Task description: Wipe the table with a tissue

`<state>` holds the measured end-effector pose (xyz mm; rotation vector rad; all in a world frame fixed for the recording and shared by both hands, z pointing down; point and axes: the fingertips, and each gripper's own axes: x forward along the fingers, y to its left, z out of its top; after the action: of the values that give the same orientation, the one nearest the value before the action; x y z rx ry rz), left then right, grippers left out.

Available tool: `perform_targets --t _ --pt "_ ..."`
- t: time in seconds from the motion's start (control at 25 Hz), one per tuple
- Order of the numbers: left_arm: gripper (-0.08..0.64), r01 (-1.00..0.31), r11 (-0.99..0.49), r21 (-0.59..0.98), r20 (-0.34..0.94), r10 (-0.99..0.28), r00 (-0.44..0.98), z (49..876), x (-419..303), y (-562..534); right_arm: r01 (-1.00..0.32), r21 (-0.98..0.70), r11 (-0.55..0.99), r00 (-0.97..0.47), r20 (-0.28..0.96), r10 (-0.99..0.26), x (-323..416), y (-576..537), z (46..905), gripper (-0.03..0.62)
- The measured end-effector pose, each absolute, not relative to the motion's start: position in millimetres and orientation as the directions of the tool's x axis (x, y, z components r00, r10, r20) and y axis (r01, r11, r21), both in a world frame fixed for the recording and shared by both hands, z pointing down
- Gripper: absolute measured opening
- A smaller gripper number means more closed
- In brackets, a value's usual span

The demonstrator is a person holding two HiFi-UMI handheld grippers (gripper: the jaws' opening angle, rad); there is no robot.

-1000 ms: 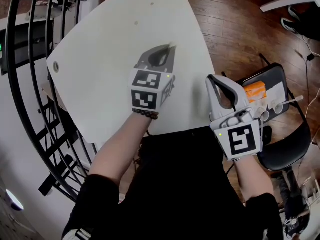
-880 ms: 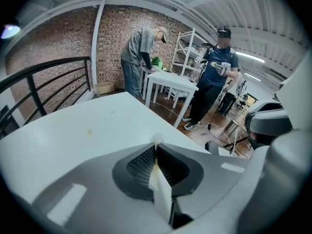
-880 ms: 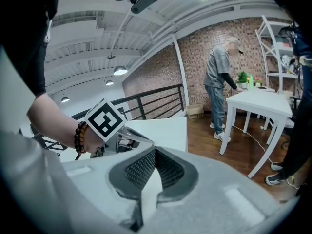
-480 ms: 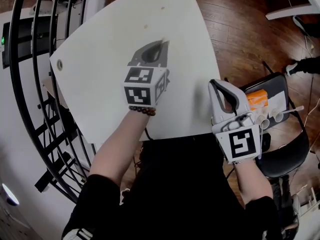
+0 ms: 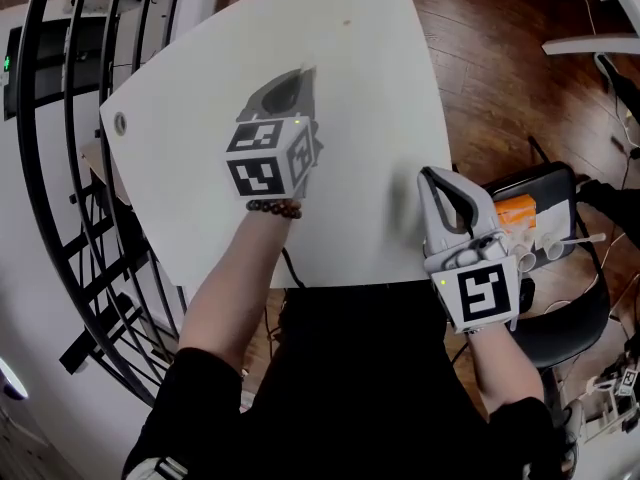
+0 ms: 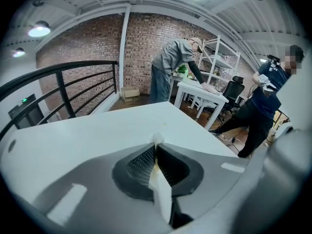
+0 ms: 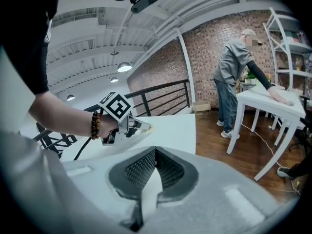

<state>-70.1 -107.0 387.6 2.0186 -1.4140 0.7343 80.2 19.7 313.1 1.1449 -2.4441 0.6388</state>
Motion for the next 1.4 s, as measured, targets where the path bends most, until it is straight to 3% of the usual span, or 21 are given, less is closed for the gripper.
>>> perform_targets --t 0.4,1.4 --pt "0.031 -0.969 -0.203 0.143 0.730 -0.639 0.242 415.6 -94.7 -119.9 -0.777 -0.255 0.576 -0.611 0.524 -0.593 74.8 13.8 330.8 -0.008" --pt "0.031 -0.967 -0.205 0.150 0.724 -0.643 0.249 418.9 -65.4 -141.4 -0.768 -0.268 0.582 -0.619 0.542 -0.568 96.1 6.8 343.4 -0.008"
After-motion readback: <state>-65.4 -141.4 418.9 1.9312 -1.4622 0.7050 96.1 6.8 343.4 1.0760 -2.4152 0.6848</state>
